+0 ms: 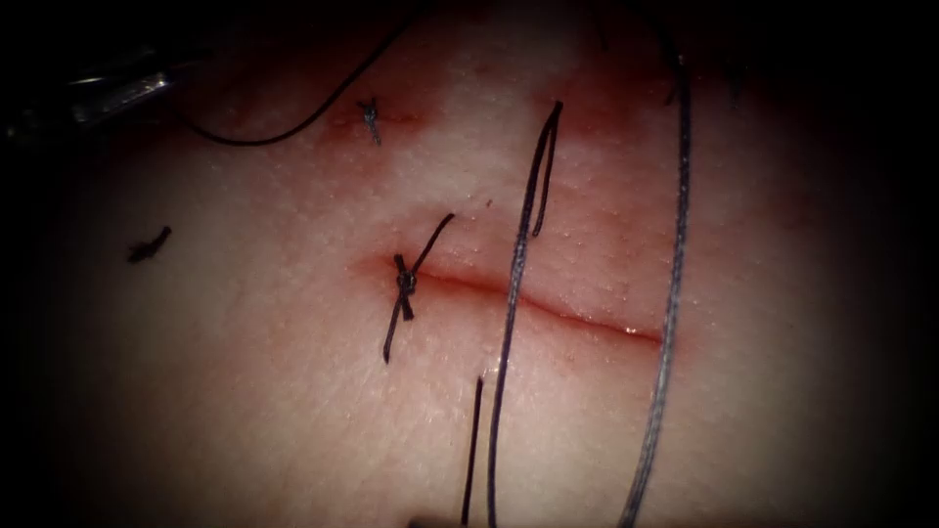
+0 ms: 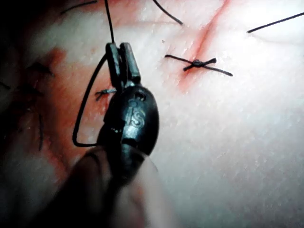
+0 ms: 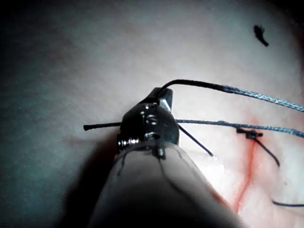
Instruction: Wound Closure
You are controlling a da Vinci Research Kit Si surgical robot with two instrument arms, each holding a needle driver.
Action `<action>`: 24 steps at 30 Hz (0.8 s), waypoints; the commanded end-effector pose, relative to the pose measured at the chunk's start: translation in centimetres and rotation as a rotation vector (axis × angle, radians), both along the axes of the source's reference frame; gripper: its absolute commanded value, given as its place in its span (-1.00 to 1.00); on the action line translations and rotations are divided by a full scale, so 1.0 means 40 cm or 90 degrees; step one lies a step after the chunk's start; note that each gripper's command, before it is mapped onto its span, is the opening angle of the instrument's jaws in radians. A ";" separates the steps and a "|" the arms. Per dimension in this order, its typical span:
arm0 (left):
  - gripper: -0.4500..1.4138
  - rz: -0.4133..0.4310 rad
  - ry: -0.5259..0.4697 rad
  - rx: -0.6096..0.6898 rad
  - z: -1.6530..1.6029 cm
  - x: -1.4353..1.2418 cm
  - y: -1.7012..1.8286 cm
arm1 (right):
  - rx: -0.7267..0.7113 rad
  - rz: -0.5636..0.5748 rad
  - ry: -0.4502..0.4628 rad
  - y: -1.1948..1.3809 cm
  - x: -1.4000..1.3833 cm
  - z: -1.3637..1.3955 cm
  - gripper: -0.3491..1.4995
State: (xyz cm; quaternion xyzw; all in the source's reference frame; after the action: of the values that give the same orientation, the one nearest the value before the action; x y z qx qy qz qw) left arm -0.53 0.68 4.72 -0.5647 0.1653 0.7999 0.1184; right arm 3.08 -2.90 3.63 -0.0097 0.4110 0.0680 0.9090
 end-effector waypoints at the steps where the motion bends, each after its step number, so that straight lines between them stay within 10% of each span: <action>1: -1.00 0.000 -0.001 0.000 0.0016 -0.0013 -0.0003 | 0.001 0.007 0.002 0.0012 0.0014 0.0023 0.16; 3: -1.00 0.000 0.000 0.000 0.0015 -0.0013 -0.0004 | 0.001 0.010 -0.004 0.0054 -0.0009 0.0051 0.71; 7: -1.00 0.000 0.000 0.000 0.0015 -0.0014 -0.0004 | -0.009 0.023 -0.021 0.0088 -0.0038 0.0086 0.89; 24: -1.00 0.002 0.002 0.000 0.0017 -0.0022 -0.0006 | -0.054 0.056 -0.078 0.0160 -0.0055 0.0290 0.84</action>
State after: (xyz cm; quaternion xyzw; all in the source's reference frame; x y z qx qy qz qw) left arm -0.56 0.67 4.72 -0.5632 0.1650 0.8011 0.1174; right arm 2.77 -2.20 4.75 -0.0706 0.3537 0.0903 0.9283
